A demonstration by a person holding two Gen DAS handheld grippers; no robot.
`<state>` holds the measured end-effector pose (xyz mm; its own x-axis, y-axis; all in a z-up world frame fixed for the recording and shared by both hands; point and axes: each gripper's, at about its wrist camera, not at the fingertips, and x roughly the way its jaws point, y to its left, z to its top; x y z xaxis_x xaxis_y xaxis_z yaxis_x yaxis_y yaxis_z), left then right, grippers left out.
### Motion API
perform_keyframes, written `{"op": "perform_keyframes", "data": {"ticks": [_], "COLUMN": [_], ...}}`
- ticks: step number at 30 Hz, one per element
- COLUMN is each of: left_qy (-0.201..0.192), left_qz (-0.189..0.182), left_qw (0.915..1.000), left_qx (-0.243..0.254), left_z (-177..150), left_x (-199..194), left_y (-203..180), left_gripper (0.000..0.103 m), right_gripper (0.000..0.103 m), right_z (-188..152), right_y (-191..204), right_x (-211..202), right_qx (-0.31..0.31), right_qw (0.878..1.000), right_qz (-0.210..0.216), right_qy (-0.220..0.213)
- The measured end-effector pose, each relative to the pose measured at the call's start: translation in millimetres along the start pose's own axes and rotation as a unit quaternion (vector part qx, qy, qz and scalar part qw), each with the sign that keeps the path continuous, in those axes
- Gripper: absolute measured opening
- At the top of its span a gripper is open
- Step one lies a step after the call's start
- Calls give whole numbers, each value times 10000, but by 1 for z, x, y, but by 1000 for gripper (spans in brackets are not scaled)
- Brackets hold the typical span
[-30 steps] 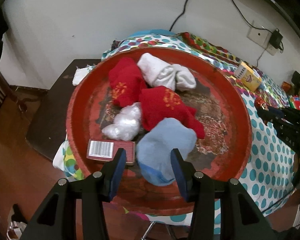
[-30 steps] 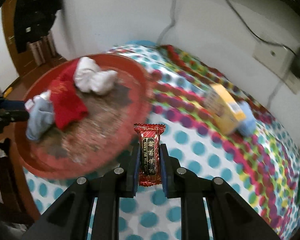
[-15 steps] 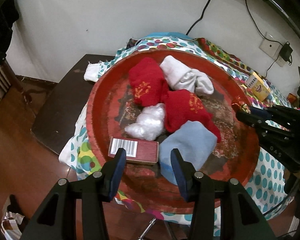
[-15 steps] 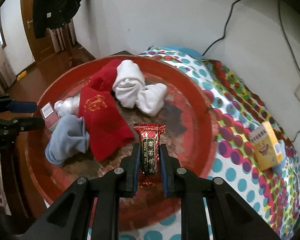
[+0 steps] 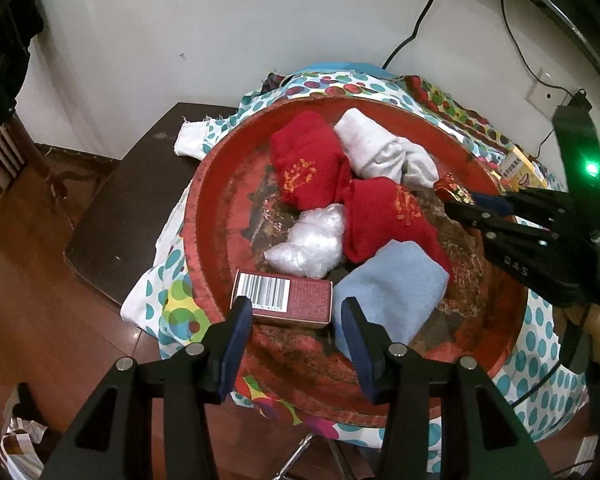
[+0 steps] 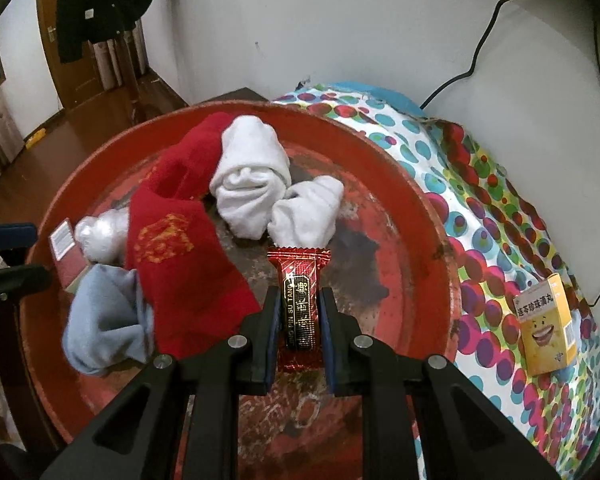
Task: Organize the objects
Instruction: 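Lower the candy bar onto the tray and open the right gripper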
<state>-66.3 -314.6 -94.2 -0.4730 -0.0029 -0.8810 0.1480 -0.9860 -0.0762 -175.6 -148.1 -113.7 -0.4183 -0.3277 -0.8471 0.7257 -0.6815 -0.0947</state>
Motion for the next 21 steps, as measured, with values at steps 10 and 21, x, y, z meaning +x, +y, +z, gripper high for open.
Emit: {"op": "perform_keyframes", "data": {"ticks": [10, 21], "left_qy": [0, -19], "left_qz": [-11, -73], "left_qw": [10000, 9998], "left_qx": [83, 159], "left_z": [-1, 0], "left_x": [0, -1], "left_y": [-4, -11], "left_gripper": [47, 47], "right_gripper": [19, 38], "right_z": [1, -9], "right_y": [1, -7], "right_x": [7, -17], "right_qx": [-28, 108], "right_qw": [10000, 9998], "right_qz": [-23, -80], "right_qy": [83, -131]}}
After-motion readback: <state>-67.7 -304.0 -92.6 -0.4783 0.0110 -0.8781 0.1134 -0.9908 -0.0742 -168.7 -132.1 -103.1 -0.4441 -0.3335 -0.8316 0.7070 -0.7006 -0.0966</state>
